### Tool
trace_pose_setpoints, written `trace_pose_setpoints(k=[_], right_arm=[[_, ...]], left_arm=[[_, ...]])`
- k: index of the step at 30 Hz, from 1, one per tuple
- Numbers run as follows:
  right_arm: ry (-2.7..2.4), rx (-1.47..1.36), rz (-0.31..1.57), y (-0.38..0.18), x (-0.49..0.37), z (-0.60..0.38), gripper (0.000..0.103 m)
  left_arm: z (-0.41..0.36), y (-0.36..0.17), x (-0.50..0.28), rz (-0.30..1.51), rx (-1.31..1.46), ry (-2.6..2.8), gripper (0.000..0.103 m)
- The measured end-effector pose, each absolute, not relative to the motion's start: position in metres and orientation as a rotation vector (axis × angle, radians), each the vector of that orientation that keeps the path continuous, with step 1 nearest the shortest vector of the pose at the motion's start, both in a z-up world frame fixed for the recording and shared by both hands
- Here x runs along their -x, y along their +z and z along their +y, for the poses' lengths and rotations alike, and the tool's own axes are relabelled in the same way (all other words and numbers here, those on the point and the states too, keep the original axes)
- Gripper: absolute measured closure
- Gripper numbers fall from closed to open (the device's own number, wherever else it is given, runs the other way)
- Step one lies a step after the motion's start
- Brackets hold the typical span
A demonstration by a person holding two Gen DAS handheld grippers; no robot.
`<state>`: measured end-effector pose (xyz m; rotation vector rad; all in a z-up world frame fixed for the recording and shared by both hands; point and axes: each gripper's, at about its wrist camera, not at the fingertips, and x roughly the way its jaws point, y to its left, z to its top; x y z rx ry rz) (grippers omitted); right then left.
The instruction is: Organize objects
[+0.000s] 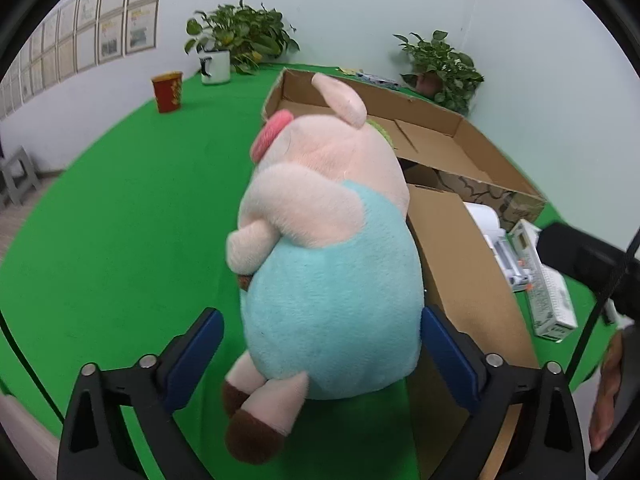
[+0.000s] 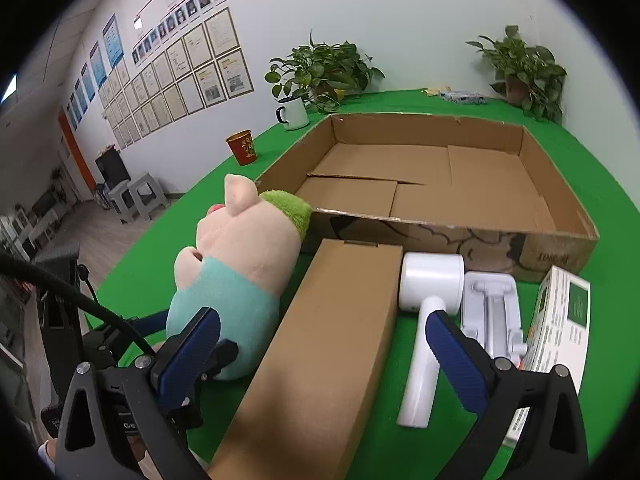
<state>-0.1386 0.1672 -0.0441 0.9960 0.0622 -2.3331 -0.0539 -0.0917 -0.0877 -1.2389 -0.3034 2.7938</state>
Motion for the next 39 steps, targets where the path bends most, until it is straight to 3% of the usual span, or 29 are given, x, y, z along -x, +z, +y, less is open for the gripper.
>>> trace_pose_setpoints(k=[12,26,35,39], right_arm=[[-2.171,-0.953,0.206,-0.027,0.156,0.110,0.001],[-1.870,-1.324,0.028,-0.071,0.173,0.061,0.002],[-1.890,-1.342,0.123,-0.070,0.157,0.042,0.005],[-1.936,-1.319,0.146,-0.072,0.154,0.043,0.011]], left_arm=[[-0.100,-0.094,0.050,-0.385,1.184,2.729,0.038],[-0.142,-0.086,0.014,-0.541,1.224,2.684,0.040],[-0.147,-0.087,0.021,-0.556,1.219,2.676,0.040],[-0.149,-0.088,0.023,-0.560,1.221,2.677,0.040]])
